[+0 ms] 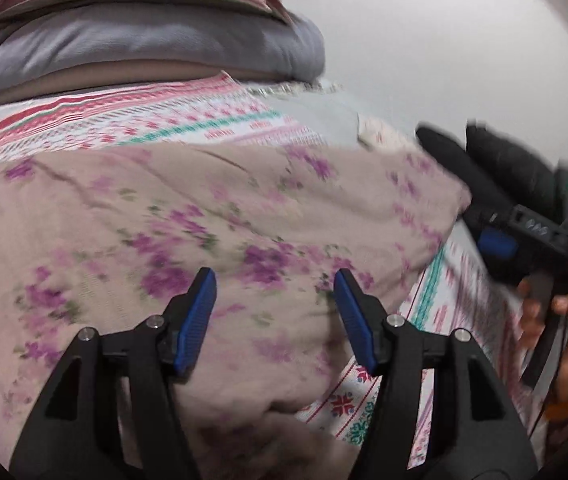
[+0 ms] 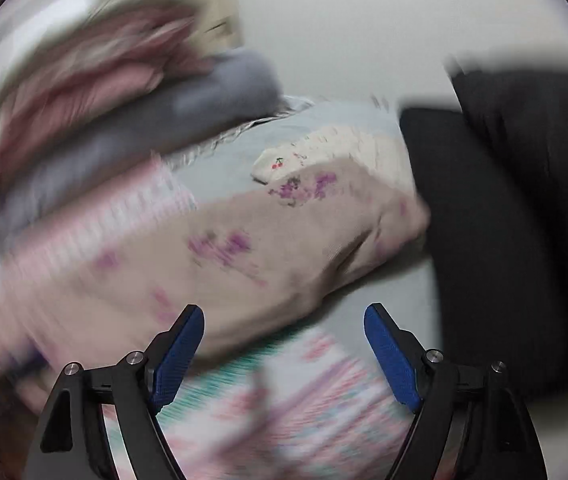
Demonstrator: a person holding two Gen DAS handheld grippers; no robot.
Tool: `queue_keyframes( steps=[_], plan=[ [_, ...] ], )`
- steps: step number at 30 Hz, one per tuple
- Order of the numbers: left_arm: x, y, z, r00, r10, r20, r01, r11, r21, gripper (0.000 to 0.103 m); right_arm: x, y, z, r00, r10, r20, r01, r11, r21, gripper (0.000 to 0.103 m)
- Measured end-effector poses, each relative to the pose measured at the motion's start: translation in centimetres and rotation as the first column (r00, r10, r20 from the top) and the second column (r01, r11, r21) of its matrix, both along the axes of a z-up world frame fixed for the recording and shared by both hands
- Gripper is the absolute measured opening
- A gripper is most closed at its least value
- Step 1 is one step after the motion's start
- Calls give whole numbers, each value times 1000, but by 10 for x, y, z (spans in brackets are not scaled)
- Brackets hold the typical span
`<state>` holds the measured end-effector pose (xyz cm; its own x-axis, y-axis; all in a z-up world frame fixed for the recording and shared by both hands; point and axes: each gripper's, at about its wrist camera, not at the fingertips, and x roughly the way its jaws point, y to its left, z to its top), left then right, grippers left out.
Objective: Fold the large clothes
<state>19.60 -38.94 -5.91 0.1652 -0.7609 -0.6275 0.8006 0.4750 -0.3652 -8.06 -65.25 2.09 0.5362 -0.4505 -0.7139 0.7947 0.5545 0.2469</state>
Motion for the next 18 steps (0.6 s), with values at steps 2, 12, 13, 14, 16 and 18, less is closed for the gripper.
queue_keyframes(
  steps=[2,12,13,14,16,18],
  plan=[
    [5,7,0,999,-3,-41,2,1000,-29,62,-1,9,-18,993,-112,26,108,986,131,84],
    [1,3,-5,989,-106,-105,96,991,-92,62,40,-39,-48,908,-406,108,403,914,43,45],
    [1,-1,-10,984,-122,-128,111,990,-87,62,40,-45,-47,904,-409,123,406,912,53,32],
    [0,-8,-18,981,-127,-144,121,991,-53,62,40,-49,-47,903,-407,134,402,913,63,22],
    [-1,-16,-22,984,-118,-135,119,993,-7,63,37,-54,-36,899,-392,194,384,920,80,15],
    [-3,-17,-21,984,-126,-129,125,992,-12,65,33,-38,-11,905,-329,269,336,942,18,13]
  ],
)
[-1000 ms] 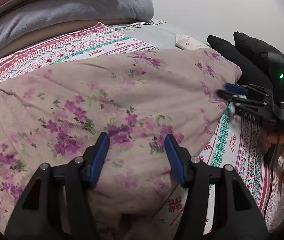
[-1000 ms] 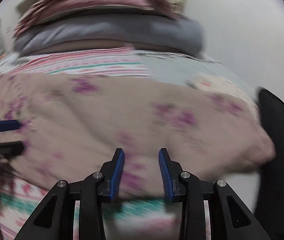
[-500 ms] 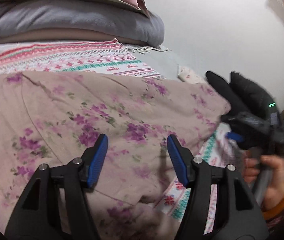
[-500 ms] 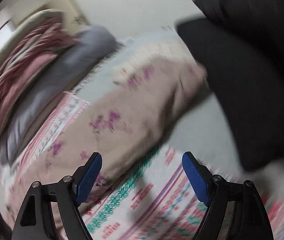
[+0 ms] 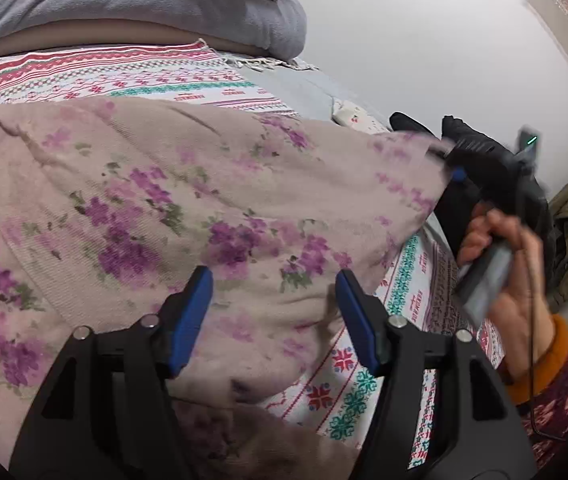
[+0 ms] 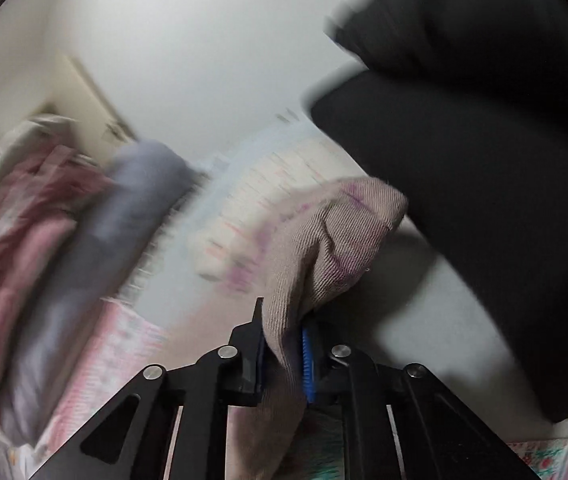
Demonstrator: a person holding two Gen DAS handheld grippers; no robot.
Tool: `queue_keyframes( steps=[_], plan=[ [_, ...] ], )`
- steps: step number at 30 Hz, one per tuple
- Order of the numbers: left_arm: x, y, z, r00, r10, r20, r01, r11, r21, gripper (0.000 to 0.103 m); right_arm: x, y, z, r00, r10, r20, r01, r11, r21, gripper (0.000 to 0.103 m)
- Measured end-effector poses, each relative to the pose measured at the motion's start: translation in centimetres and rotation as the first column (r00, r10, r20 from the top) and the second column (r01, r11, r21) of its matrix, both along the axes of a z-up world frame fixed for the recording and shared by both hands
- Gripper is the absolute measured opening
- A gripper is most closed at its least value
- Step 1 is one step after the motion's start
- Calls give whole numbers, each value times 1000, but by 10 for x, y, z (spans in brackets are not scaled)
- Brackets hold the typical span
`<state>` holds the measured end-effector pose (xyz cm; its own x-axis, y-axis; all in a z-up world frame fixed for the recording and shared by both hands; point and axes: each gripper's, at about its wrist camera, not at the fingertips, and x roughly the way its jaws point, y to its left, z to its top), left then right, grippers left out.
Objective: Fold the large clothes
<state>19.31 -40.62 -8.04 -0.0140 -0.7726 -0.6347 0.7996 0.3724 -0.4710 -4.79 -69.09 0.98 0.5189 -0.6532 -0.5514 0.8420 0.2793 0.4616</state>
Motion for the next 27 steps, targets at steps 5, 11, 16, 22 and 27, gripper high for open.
queue_keyframes(
  steps=[5,11,16,22,27],
  plan=[
    [3,15,15,999,24,-26,-25,998,-55,66,15,53,83,986,166,26,-156,961,-230,13],
    [20,84,57,989,117,-94,-130,980,-151,67,56,127,163,912,409,-13,-377,828,-416,13],
    [34,156,85,974,225,-39,-229,962,-147,77,89,199,194,816,575,-49,-521,697,-493,13],
    [55,239,86,932,363,-12,-362,925,-114,85,143,289,202,668,738,-93,-675,549,-493,13],
    [75,321,86,881,466,-82,-473,864,-174,85,192,361,178,529,837,-141,-792,426,-438,14]
  ],
)
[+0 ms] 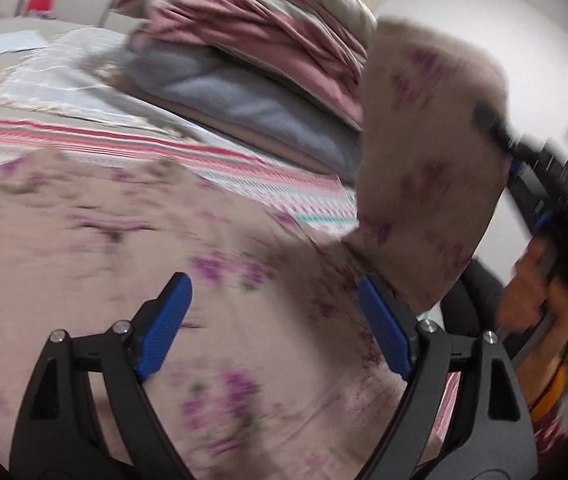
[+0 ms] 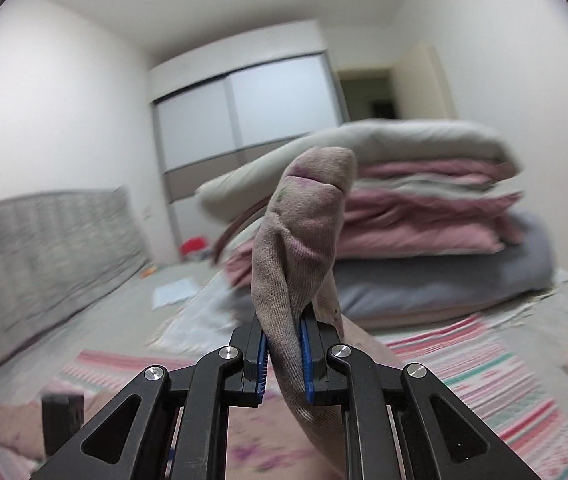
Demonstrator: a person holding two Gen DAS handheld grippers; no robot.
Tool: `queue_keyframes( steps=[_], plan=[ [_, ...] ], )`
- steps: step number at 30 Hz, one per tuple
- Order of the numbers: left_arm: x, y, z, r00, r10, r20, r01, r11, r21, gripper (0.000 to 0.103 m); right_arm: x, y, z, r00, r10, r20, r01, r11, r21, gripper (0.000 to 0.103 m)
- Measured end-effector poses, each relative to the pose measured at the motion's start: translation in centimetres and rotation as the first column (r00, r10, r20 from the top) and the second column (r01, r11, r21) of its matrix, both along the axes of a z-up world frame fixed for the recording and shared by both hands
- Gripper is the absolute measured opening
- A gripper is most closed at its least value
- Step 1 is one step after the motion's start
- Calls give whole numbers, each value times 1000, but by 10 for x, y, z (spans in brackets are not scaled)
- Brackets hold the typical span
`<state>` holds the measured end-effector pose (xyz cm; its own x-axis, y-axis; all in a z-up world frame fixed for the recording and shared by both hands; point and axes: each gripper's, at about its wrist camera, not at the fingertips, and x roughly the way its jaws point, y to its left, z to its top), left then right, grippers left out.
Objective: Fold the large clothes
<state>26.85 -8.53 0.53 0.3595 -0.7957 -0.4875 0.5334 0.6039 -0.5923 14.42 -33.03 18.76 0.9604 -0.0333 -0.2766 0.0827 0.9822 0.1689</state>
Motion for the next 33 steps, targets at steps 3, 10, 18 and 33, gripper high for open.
queue_keyframes(
  steps=[3,10,18,33],
  plan=[
    [12,47,-10,996,71,-50,-75,992,-99,86,29,45,-32,993,94,-70,-93,996,11,14],
    [35,97,-66,965,127,-229,-177,960,-217,86,57,127,-138,931,222,-290,-237,971,-18,18],
    [39,88,-75,962,75,-262,-131,971,-202,86,42,136,-214,797,423,-432,-374,906,197,73],
    [28,52,-66,967,184,-175,-177,983,51,20,-34,49,-134,929,136,-346,-173,982,-79,77]
  ],
)
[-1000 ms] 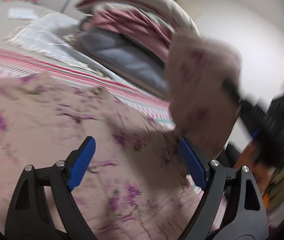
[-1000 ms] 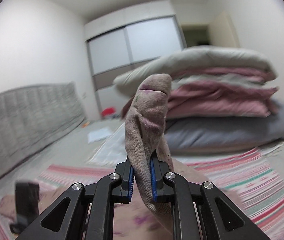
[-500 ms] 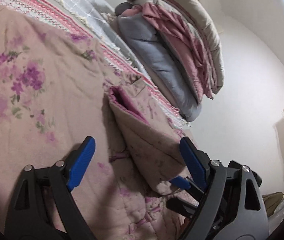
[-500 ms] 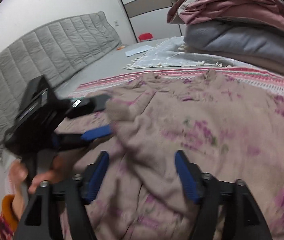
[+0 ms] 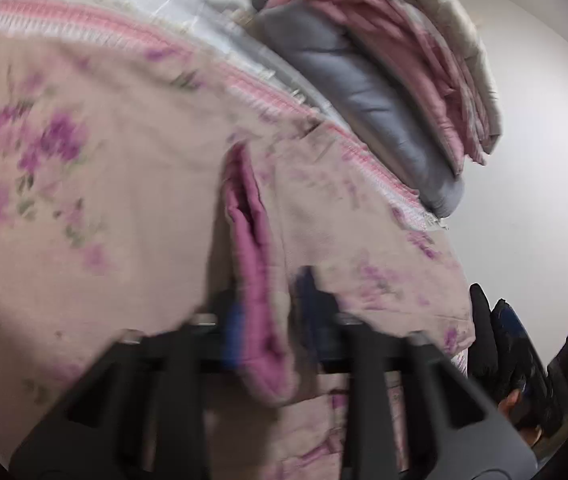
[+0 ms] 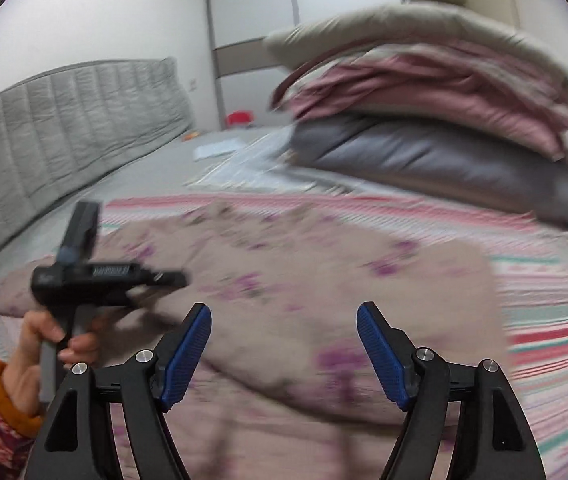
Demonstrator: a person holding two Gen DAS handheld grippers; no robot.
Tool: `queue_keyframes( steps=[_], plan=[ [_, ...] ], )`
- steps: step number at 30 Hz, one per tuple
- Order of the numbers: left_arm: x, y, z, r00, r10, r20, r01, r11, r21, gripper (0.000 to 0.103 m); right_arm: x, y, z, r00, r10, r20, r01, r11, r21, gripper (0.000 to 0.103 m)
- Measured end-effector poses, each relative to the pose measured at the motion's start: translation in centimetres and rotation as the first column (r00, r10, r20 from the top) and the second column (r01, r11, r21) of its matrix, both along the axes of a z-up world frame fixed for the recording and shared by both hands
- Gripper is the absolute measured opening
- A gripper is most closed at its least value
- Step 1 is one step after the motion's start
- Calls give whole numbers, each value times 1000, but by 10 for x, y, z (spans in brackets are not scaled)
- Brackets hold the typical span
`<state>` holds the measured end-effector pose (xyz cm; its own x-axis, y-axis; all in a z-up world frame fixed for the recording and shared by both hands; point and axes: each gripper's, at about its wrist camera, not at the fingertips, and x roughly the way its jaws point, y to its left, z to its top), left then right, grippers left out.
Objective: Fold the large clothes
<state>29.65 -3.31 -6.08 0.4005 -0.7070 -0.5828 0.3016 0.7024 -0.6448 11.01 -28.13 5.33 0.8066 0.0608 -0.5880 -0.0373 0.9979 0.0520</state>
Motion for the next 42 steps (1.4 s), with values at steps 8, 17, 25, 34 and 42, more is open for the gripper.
queue_keyframes(
  steps=[8,17,25,34,42],
  plan=[
    [-15,65,54,948,269,172,-280,959,39,17,-24,-88,17,965,-256,49,256,967,8,80],
    [-8,81,41,949,301,95,-301,954,-18,17,0,-36,-57,965,-18,-262,-81,929,-361,80],
    [1,38,6,995,29,-96,4,945,327,17,9,-129,-63,902,-402,-156,325,871,-368,78],
    [-15,63,50,989,105,106,-136,922,361,36,-26,-145,-58,922,-264,-283,154,921,-359,79],
    [-29,14,48,953,56,297,-143,949,282,74,-4,-121,-6,970,-239,-39,237,970,-46,80]
  ],
)
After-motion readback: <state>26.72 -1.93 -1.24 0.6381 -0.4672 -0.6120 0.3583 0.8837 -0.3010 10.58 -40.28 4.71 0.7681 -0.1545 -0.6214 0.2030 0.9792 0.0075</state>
